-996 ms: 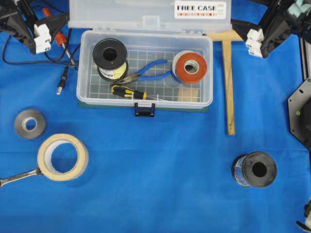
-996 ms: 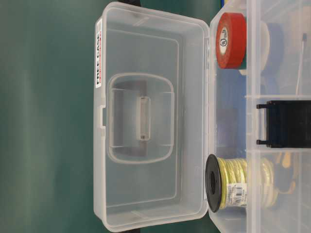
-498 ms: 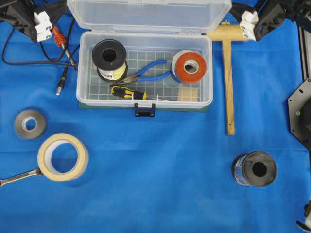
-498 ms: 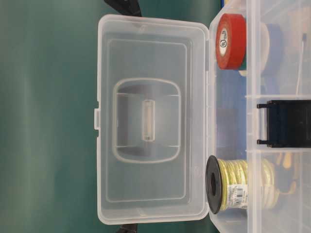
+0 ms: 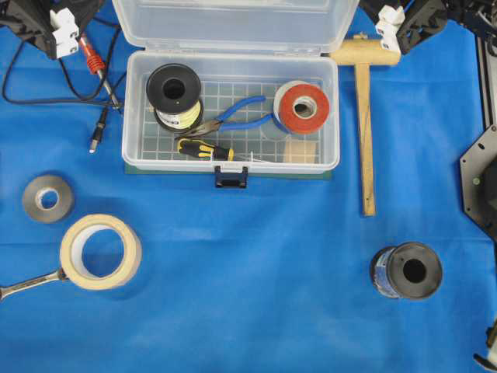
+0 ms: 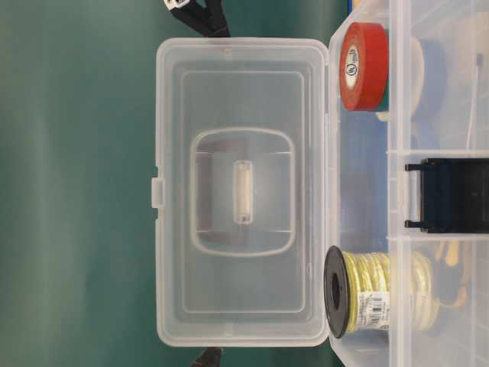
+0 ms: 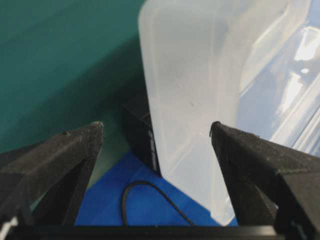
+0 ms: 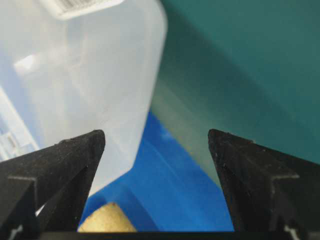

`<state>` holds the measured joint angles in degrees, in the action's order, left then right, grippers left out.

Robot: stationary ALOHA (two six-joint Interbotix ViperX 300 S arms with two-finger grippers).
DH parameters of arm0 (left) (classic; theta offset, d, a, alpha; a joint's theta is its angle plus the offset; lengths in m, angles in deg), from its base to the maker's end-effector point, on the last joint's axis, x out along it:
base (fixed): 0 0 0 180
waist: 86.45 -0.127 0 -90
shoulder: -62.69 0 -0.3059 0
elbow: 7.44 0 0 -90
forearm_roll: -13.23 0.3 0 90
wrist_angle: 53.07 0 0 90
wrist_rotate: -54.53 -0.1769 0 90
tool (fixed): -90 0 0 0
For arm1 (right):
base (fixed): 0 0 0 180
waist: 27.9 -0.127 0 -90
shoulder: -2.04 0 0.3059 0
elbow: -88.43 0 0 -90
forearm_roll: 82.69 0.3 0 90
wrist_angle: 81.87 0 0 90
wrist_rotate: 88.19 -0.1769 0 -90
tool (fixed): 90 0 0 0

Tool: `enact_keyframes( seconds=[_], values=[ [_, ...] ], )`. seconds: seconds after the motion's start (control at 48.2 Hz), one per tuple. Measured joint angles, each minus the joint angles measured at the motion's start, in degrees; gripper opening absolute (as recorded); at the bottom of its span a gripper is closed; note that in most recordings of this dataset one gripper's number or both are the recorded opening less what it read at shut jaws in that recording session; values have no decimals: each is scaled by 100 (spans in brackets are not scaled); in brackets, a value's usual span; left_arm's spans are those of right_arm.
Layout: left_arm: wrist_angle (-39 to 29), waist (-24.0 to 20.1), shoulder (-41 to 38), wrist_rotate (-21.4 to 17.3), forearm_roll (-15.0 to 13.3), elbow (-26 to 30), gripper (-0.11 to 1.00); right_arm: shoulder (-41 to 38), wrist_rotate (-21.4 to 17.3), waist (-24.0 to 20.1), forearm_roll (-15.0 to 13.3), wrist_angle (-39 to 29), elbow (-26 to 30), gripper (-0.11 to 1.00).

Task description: Open the tool box with both arms.

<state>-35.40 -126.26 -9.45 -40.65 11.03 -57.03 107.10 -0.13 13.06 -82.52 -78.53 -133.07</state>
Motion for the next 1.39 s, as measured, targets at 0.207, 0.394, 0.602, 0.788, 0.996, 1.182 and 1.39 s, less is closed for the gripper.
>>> enact_keyframes(
  seconds=[0.207,0.394,0.602,0.788,0.996,1.182,1.39],
  values=[
    [-325,-308,501,-9,9,-272,88,510,9,237,0,-281,-237,86],
    [-642,-396,1213,-202,9,-510,88,1143,9,334,0,-589,-466,86],
    [-905,-396,1696,-176,9,-624,88,1433,-53,343,0,-747,-562,86],
    [-1020,-105,1749,-158,9,-650,88,1389,-97,79,26,-765,-554,86],
    [-1301,747,1960,-158,9,-668,88,1459,-114,-844,97,-896,-580,85],
    [-1723,1679,2171,-167,9,-729,88,1529,-114,-1978,105,-1143,-606,85],
    [-2004,2382,2241,-229,9,-809,88,1512,-114,-3006,114,-1274,-606,85]
  ],
)
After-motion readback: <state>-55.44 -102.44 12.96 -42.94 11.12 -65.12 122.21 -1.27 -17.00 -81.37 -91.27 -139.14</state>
